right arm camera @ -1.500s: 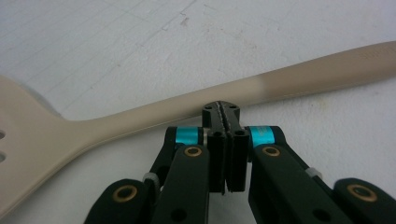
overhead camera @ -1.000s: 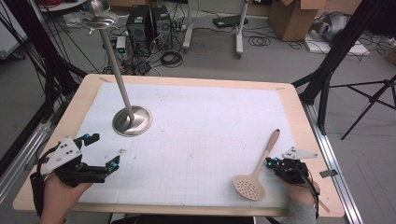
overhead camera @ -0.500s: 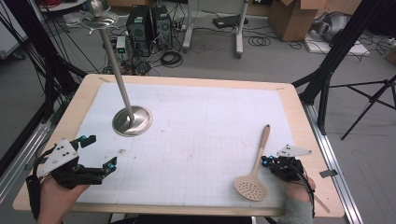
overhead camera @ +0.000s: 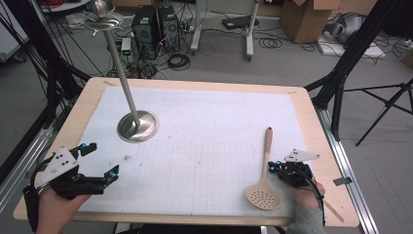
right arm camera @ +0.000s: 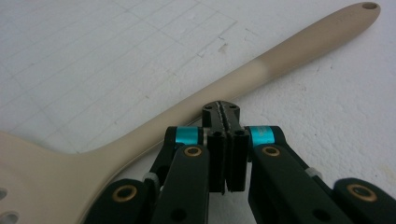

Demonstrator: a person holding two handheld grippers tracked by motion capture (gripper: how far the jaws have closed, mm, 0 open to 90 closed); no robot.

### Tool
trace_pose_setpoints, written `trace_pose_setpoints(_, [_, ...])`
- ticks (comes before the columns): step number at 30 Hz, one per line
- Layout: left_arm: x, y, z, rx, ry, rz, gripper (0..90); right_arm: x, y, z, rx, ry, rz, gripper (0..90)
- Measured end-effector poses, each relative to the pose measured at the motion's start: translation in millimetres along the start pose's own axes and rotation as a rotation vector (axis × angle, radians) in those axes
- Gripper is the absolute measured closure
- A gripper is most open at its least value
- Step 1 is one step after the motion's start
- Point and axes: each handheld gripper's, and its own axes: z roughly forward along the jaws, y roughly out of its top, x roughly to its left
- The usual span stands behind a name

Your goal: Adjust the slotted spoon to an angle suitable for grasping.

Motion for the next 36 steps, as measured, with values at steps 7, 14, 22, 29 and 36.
trace_pose_setpoints(7, [0.5, -0.6, -1.6, 0.002, 0.005, 0.001, 1.8, 0.8, 2.3, 2.9, -0.001, 0.011, -0.017, 89.8])
trace_pose_setpoints(14, [0.6, -1.6, -2.8, 0.005, 0.008, 0.0, 1.8, 1.7, 3.9, 4.6, 0.001, 0.023, -0.025, 89.8])
trace_pose_setpoints(22, [0.1, -2.5, -3.8, 0.01, 0.002, 0.002, 1.8, 3.0, 6.1, 7.4, -0.001, 0.032, -0.042, 89.8])
trace_pose_setpoints(29, [0.5, -3.1, -5.9, 0.01, 0.01, -0.001, 1.8, 3.8, 7.4, 9.0, 0.001, 0.048, -0.043, 89.9])
trace_pose_setpoints(36, [0.2, -3.9, -5.9, 0.013, 0.007, 0.0, 1.8, 2.6, 7.8, 9.7, -0.002, 0.058, -0.043, 89.8])
